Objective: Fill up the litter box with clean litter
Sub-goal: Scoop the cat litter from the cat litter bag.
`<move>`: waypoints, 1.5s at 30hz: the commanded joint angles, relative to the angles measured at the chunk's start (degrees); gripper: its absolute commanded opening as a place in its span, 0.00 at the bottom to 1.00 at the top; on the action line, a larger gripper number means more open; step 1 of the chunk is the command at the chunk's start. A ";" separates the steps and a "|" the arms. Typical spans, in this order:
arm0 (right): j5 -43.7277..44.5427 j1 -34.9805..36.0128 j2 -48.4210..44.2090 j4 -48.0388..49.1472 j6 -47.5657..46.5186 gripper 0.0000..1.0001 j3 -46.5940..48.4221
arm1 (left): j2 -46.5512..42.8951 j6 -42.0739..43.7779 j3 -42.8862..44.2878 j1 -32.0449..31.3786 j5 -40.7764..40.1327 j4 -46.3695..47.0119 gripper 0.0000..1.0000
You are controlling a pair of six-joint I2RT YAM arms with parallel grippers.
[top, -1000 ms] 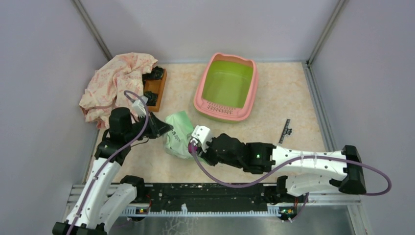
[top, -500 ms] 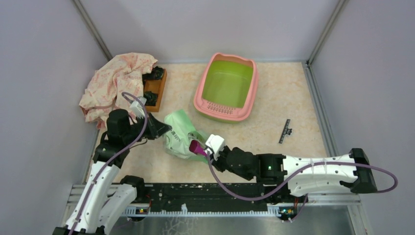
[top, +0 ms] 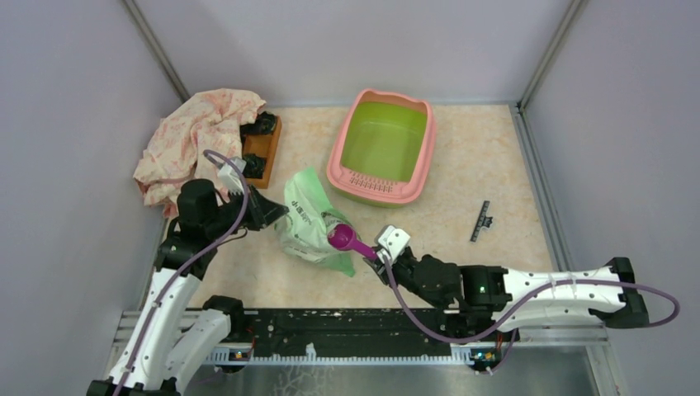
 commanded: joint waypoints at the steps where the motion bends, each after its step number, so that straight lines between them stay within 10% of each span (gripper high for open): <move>1: 3.71 0.96 -3.99 1.39 -0.42 0.00 -0.99 | 0.73 1.15 2.47 -0.10 0.15 1.05 0.15; 15: 3.23 4.22 -7.09 2.74 -1.52 0.00 -1.58 | 4.41 1.43 3.03 -0.10 1.84 2.93 0.17; 23: 2.53 7.66 -0.60 6.05 -2.30 0.00 0.46 | 5.20 3.81 0.26 -0.14 11.49 11.70 0.55; 45: 0.69 8.51 4.63 6.21 -2.45 0.00 3.99 | 12.11 9.45 -1.76 -6.66 8.60 10.16 0.63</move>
